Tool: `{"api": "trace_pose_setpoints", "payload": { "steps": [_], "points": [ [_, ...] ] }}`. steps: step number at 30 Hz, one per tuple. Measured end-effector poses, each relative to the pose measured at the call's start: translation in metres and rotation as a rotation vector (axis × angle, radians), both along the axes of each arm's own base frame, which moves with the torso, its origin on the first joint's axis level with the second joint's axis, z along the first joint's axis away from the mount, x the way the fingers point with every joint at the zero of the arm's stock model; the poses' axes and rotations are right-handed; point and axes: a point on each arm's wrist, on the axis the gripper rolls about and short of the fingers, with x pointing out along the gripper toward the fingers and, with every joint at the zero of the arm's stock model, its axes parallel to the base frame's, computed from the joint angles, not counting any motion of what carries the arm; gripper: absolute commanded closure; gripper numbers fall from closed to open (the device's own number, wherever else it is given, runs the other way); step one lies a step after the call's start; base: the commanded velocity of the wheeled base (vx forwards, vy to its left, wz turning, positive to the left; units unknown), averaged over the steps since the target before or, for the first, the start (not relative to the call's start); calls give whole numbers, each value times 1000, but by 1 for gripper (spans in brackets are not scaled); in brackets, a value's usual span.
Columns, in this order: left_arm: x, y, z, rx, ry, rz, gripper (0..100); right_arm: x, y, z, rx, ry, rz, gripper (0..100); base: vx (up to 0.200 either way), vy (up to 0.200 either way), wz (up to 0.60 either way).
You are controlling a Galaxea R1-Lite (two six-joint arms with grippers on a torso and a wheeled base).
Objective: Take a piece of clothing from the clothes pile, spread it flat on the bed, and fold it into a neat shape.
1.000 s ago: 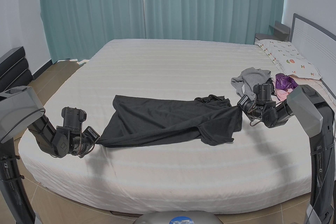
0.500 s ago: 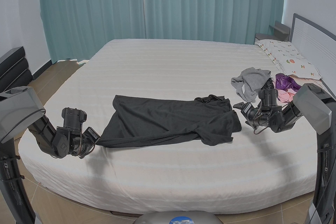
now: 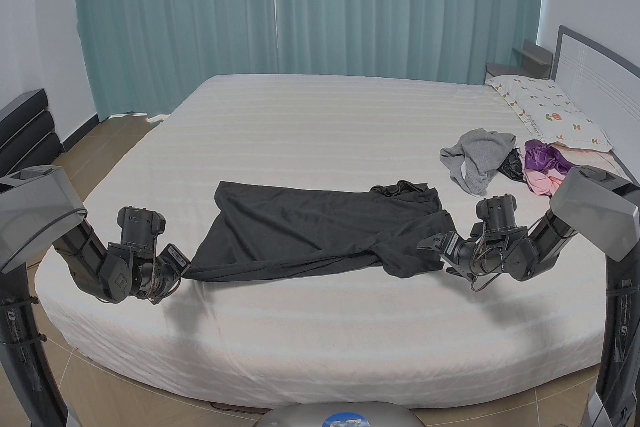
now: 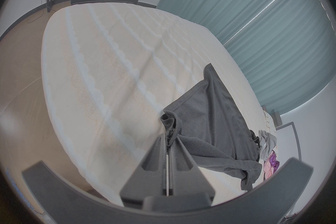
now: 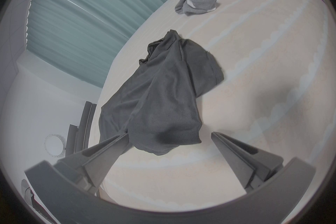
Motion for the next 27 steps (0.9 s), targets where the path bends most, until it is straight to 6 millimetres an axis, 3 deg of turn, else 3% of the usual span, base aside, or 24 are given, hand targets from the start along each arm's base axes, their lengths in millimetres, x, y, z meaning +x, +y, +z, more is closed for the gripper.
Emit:
{"api": "trace_pose_setpoints", "payload": {
  "steps": [5,6,12,20,27],
  "points": [
    [0,0,0,0,0,0,100,4,4,-5,-1,-2,7,0,0,0,0],
    [0,0,0,0,0,-1,100,6,5,-5,0,-4,7,100,0,0,0],
    [0,0,0,-1,1,-1,100,13,5,-10,0,-2,1,100,0,0,0],
    [0,0,0,-1,1,-1,100,7,2,-10,-5,16,-12,100,0,0,0],
    [-1,0,1,1,1,-1,100,-23,-15,4,2,59,-24,100,0,0,0]
  ]
}}
